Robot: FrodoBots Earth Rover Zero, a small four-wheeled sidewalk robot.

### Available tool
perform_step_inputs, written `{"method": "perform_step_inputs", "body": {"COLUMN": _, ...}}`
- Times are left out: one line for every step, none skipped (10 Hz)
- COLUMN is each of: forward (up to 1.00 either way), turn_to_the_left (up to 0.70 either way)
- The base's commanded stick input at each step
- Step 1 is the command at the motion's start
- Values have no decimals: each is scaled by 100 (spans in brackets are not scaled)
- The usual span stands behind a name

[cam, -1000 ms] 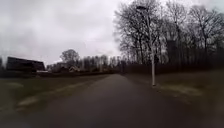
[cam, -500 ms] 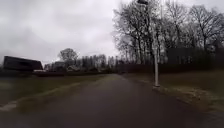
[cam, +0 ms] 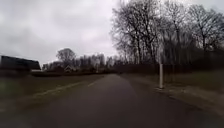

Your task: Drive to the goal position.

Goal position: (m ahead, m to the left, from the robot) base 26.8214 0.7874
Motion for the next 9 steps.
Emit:
{"method": "perform_step_inputs", "body": {"forward": 100, "turn_to_the_left": 0}}
{"method": "perform_step_inputs", "body": {"forward": 100, "turn_to_the_left": 0}}
{"method": "perform_step_inputs", "body": {"forward": 100, "turn_to_the_left": 0}}
{"method": "perform_step_inputs", "body": {"forward": 100, "turn_to_the_left": 0}}
{"method": "perform_step_inputs", "body": {"forward": 100, "turn_to_the_left": 0}}
{"method": "perform_step_inputs", "body": {"forward": 100, "turn_to_the_left": 0}}
{"method": "perform_step_inputs", "body": {"forward": 100, "turn_to_the_left": 0}}
{"method": "perform_step_inputs", "body": {"forward": 100, "turn_to_the_left": 0}}
{"method": "perform_step_inputs", "body": {"forward": 100, "turn_to_the_left": 0}}
